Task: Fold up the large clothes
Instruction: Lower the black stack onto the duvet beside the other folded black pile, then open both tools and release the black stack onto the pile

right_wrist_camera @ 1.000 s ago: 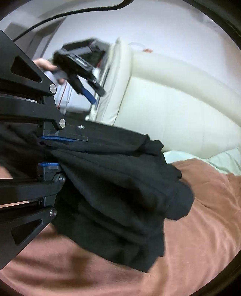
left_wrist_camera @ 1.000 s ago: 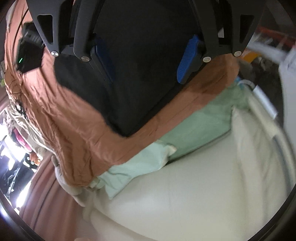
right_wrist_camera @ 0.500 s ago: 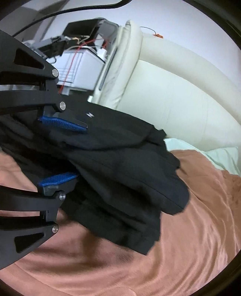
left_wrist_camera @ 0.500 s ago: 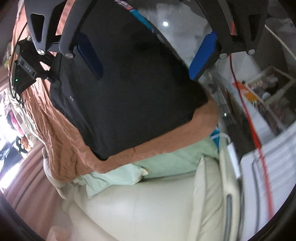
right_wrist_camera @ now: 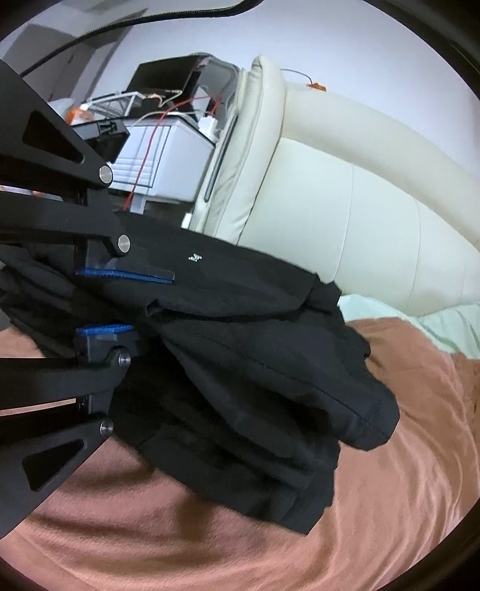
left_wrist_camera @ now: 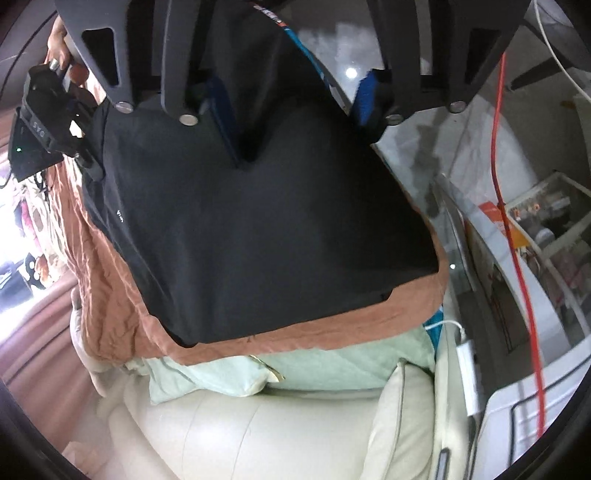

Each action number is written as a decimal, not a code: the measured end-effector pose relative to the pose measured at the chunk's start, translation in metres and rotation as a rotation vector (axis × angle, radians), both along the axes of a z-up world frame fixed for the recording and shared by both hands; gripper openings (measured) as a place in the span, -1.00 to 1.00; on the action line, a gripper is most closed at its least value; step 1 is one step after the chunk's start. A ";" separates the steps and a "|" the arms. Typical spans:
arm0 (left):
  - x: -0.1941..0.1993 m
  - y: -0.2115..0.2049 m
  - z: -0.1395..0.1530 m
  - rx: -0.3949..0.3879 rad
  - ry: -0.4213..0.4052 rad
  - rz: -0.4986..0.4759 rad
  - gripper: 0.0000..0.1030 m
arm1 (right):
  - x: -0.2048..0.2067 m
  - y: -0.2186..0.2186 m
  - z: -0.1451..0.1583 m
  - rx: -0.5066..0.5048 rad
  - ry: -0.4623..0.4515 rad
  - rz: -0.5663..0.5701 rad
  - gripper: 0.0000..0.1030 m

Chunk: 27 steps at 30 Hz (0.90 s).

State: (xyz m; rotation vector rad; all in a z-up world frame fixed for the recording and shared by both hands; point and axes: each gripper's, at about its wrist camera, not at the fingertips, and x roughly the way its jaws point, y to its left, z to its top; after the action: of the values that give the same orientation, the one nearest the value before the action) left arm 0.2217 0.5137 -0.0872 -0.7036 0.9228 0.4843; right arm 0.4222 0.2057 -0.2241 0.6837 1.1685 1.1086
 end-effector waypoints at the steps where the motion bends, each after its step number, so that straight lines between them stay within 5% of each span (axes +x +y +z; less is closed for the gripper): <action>1: 0.002 0.002 -0.001 0.000 0.003 0.000 -0.01 | 0.001 0.003 0.001 0.010 0.000 0.002 -0.64; 14: 0.027 0.002 0.007 0.075 0.009 -0.029 -0.01 | 0.031 0.003 -0.035 0.057 0.112 -0.030 -0.66; 27: -0.019 0.016 0.047 0.239 -0.043 0.035 0.01 | 0.042 -0.043 -0.037 0.030 0.155 -0.155 -0.59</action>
State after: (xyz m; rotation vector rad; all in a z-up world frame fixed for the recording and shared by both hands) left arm 0.2026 0.5294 -0.0406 -0.5113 0.7978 0.5974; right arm 0.4646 0.1632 -0.2614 0.8815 1.2101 0.9569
